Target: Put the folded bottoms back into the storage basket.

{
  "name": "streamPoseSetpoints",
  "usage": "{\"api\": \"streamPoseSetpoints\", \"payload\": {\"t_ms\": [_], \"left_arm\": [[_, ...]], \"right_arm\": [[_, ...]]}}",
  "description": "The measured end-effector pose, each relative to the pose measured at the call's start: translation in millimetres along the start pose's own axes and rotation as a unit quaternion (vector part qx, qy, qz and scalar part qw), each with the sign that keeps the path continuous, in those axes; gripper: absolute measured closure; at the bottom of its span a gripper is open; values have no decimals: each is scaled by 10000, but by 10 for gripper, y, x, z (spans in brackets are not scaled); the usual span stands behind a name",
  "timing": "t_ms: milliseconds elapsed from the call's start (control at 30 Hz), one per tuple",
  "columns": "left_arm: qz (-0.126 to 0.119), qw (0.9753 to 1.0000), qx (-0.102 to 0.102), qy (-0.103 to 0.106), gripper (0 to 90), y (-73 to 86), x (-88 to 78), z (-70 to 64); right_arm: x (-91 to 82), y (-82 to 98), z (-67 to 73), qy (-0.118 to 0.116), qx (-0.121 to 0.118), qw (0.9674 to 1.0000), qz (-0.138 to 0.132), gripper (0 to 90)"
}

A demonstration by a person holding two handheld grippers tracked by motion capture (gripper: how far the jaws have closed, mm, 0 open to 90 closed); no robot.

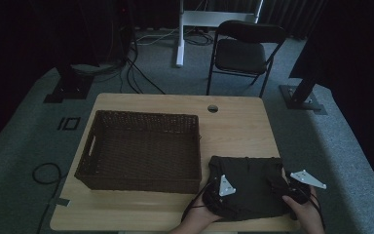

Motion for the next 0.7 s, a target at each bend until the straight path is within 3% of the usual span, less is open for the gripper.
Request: {"api": "streamPoseSetpoints", "payload": {"t_ms": [67,433,567,700], "left_arm": [[63,9999,-8,-92,112,42,27,24],[397,9988,-256,-114,96,166,144,75],[538,9977,-357,-182,19,190,188,105],[589,9972,-407,-225,14,196,218,110]], "right_arm": [[14,19,-5,5,6,10000,29,120],[87,109,-21,44,-71,9997,236,121],[108,135,-16,34,-66,9994,331,121],[127,166,-5,-7,7,9991,417,120]]}}
Point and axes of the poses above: each handheld gripper's, and its own axes: x roughly forward along the jaws, y roughly out of its underside, z roughly to its left, the point moved 9 cm from there along x, roughly forward along the jaws, and after that the axes turned 15 degrees about x, right-handed, at the moved point
